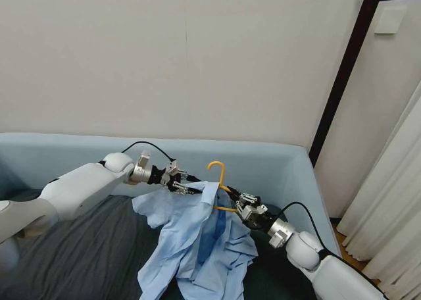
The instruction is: Pick up the clothes from the sofa and hang them on the clothes hanger.
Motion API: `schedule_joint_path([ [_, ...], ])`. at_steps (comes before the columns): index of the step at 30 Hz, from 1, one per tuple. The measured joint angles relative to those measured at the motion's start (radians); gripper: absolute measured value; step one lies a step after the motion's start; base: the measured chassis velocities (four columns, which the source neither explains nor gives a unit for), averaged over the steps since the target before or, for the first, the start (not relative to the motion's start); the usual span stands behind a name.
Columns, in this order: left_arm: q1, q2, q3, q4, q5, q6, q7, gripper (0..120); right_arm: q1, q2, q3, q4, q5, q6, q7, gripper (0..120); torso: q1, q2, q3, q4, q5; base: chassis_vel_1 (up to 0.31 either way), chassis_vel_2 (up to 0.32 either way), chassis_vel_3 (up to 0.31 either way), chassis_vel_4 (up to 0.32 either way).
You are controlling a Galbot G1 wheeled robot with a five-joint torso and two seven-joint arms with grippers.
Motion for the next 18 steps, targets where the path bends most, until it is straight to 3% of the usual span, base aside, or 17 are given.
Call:
schedule_joint_path([
  [8,-0.017,-0.081,0.012,0.075,0.034,-0.008,0.062,7,-0.019,-0.008,0.030,0.006,-0.033,0.020,0.001,5,0.000,0.000,0.000,0.0000,0.0001,0.000,0.000,0.000,0.000],
  [18,-0.016,-0.103,0.011,0.096,0.040,-0.032,0.064,5,-0.028,-0.022,0.040,0.024,-0.027,0.020,0.002,5,0.000,0.000,0.000,0.0000,-0.0001,0.000,0.000,0.000,0.000],
])
